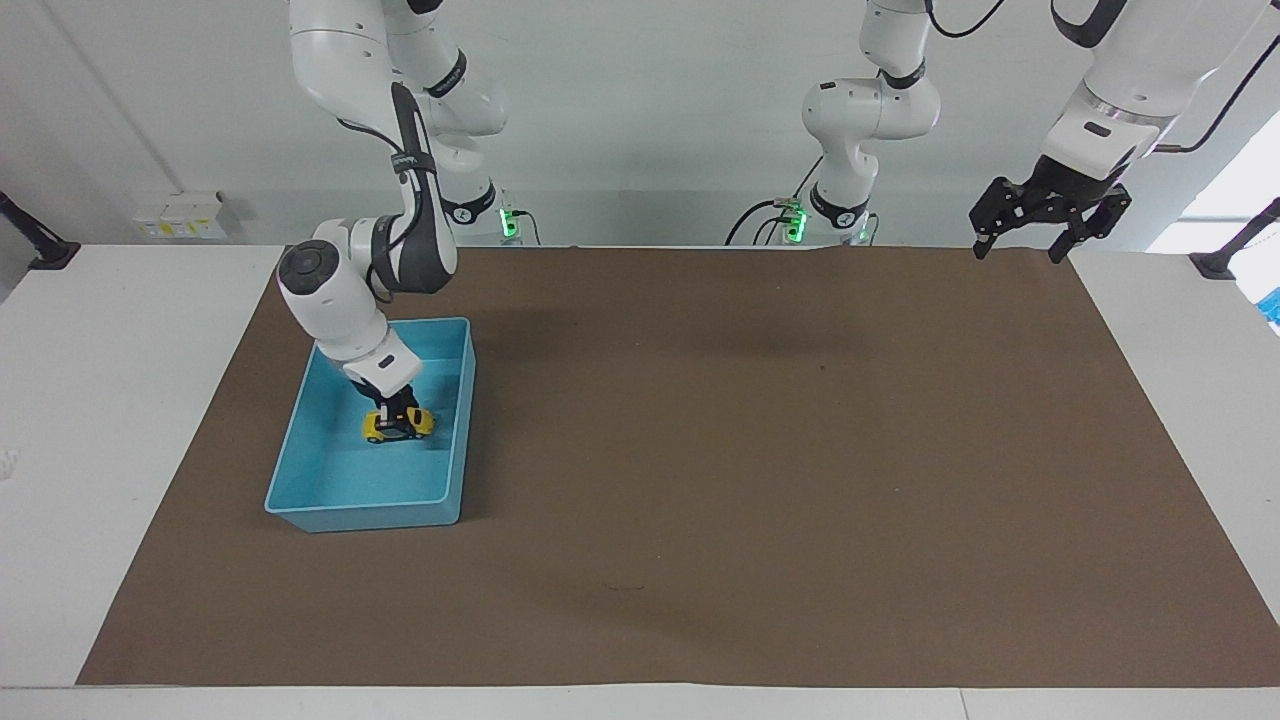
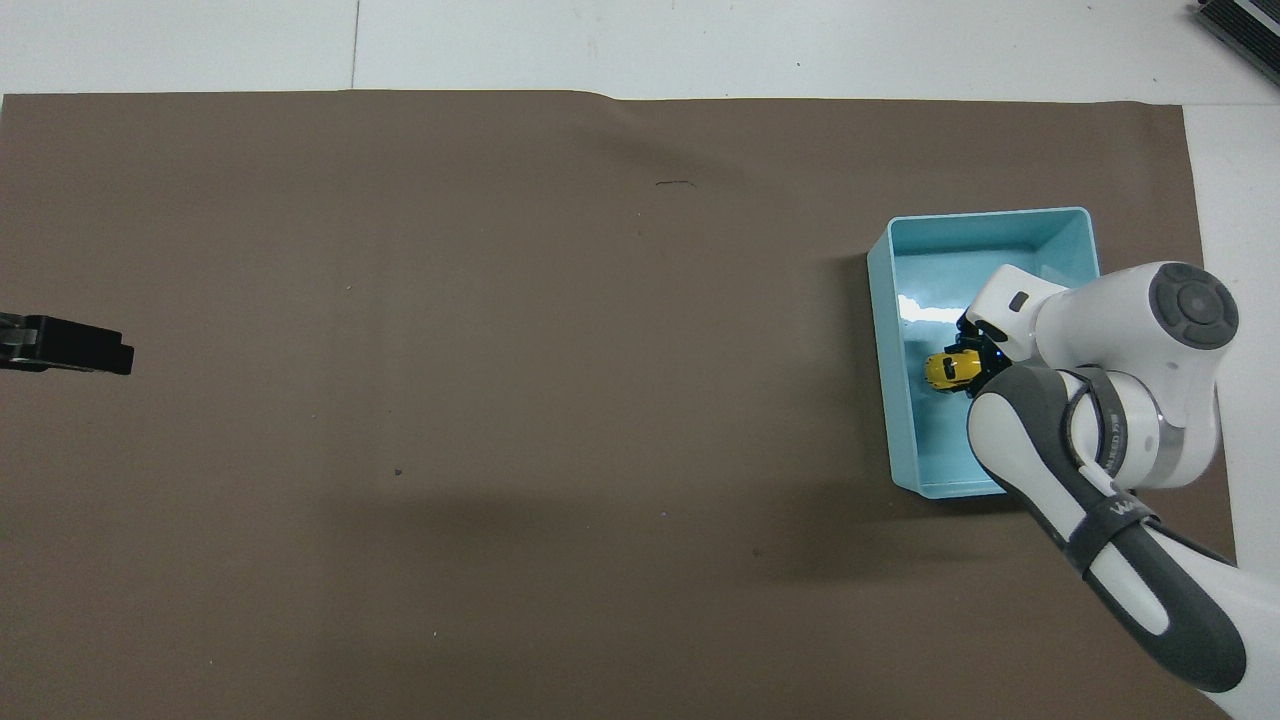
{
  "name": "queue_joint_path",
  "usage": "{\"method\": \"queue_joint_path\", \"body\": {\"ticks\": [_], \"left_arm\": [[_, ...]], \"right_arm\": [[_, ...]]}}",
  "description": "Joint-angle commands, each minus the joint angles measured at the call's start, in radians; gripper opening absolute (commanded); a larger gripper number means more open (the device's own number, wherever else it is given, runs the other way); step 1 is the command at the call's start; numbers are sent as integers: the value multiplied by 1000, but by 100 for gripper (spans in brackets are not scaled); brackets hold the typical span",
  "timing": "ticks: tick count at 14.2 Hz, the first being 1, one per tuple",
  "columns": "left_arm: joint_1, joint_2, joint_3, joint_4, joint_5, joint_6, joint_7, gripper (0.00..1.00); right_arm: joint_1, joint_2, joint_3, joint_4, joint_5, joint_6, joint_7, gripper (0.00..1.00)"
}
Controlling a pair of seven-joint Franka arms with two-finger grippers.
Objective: Wind up and store yellow beetle car
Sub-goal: 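Open the right gripper to release the car inside the box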
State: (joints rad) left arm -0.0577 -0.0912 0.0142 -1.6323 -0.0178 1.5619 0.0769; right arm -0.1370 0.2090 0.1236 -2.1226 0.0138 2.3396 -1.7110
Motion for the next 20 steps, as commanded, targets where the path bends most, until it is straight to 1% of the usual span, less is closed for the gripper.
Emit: {"method": "queue_joint_path", "body": {"ticks": [1, 2, 4, 5, 8, 9, 15, 17, 20], "left_arm": [[4, -13, -3, -7, 13, -6, -8, 100], [4, -13, -3, -7, 13, -6, -8, 100], [4, -13, -3, -7, 13, -6, -8, 100], [4, -13, -3, -7, 13, -6, -8, 100], [4, -13, -3, -7, 13, -6, -8, 100], [4, -13, -3, -7, 13, -6, -8, 100], [4, -13, -3, -7, 13, -6, -8, 100], [4, -13, -3, -7, 13, -6, -8, 100], [4, -13, -3, -7, 13, -6, -8, 100]], "right_arm": [[-16, 0, 10, -10, -8, 21, -22, 32], [-18, 0, 10, -8, -8, 20, -22, 35], [-16, 1, 10, -5, -8, 15, -9, 62], [-16, 6, 10, 0, -5, 11, -9, 69], [-15, 6, 11, 3, -2, 7, -7, 94], [-15, 6, 11, 3, 5, 7, -7, 100], [-9, 15, 13, 33, 12, -9, 13, 100], [2, 9, 13, 55, 12, -31, 14, 100], [7, 7, 16, 108, 11, -104, 13, 100]]}}
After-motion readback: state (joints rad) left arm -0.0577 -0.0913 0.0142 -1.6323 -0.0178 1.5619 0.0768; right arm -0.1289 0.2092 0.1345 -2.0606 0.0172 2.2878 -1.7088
